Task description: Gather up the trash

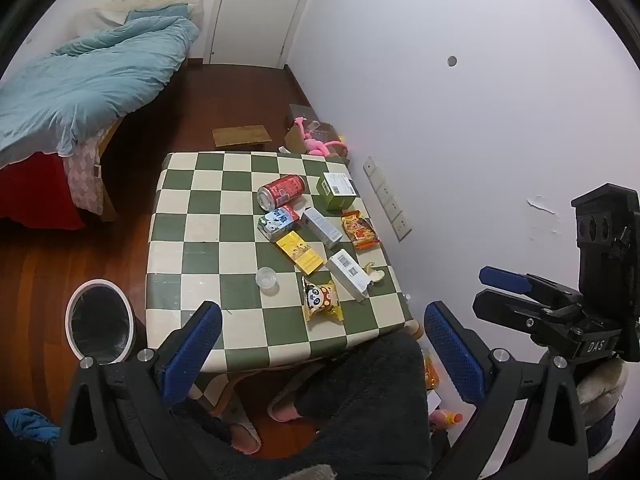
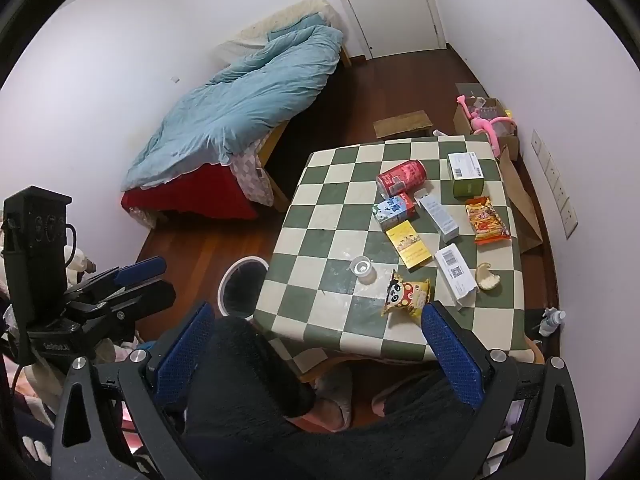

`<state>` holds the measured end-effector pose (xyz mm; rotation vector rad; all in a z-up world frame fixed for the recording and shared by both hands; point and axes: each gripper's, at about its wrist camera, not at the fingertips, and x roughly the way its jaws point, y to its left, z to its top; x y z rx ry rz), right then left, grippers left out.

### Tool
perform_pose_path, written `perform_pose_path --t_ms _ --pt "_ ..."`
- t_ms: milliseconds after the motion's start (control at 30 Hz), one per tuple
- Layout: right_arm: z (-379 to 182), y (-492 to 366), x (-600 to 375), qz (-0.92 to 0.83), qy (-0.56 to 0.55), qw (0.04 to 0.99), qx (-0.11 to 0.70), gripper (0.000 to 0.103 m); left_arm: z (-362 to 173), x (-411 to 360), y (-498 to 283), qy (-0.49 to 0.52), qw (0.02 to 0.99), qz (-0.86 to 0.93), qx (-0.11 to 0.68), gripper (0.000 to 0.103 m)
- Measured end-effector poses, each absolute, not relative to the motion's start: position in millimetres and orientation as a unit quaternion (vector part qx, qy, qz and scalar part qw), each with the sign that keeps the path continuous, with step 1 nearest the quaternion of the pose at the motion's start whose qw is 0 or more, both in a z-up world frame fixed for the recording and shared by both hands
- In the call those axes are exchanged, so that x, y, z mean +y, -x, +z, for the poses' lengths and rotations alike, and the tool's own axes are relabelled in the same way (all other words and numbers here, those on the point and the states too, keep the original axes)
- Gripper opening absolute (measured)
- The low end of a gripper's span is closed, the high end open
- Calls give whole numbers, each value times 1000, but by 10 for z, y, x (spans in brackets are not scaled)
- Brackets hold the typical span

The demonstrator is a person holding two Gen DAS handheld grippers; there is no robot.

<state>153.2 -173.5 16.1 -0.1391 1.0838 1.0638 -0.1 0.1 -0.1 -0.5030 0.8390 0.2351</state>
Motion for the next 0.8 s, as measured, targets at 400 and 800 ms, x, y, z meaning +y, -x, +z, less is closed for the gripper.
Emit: perform_pose_path --t_ms 400,800 --pt "182 -1500 -1712 480 66 726 488 103 -9 -65 -23 243 877 112 401 103" --pt "215 -1472 -1658 480 68 727 486 103 29 3 -1 245 878 110 395 103"
